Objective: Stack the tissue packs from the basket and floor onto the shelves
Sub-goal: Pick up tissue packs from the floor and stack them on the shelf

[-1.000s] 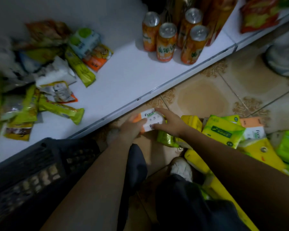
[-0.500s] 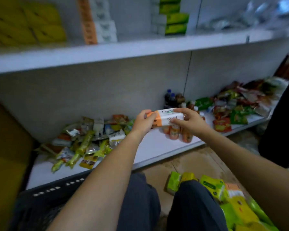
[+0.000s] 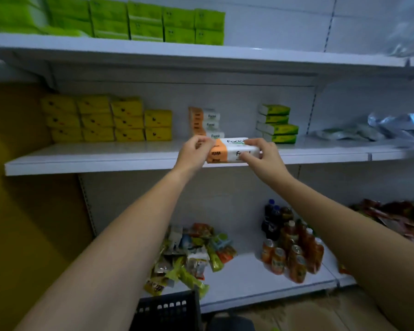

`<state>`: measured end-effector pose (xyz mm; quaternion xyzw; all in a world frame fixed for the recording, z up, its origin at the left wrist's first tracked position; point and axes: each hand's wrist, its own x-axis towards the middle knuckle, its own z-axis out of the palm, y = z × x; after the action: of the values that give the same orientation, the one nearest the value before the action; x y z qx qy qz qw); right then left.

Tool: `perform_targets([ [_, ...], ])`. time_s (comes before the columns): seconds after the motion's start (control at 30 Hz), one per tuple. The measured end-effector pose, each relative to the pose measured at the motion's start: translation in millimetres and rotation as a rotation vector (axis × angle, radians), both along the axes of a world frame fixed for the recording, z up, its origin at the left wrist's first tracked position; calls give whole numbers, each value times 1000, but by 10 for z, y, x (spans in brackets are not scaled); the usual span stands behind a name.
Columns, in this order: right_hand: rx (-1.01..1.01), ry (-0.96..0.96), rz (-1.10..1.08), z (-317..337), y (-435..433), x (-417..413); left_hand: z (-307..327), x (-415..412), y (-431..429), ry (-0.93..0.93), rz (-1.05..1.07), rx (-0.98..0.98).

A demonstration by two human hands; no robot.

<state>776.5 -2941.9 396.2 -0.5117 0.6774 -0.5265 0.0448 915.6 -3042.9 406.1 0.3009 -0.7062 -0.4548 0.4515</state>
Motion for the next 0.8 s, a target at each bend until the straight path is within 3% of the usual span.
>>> perform_targets([
  [0.43, -169, -158, -29, 116, -1896, -720, 57, -761, -1687, 29, 100, -93],
  [0.8, -100, 16, -73, -194, -2514, -946, -274, -1113, -2265, 87, 241, -102],
])
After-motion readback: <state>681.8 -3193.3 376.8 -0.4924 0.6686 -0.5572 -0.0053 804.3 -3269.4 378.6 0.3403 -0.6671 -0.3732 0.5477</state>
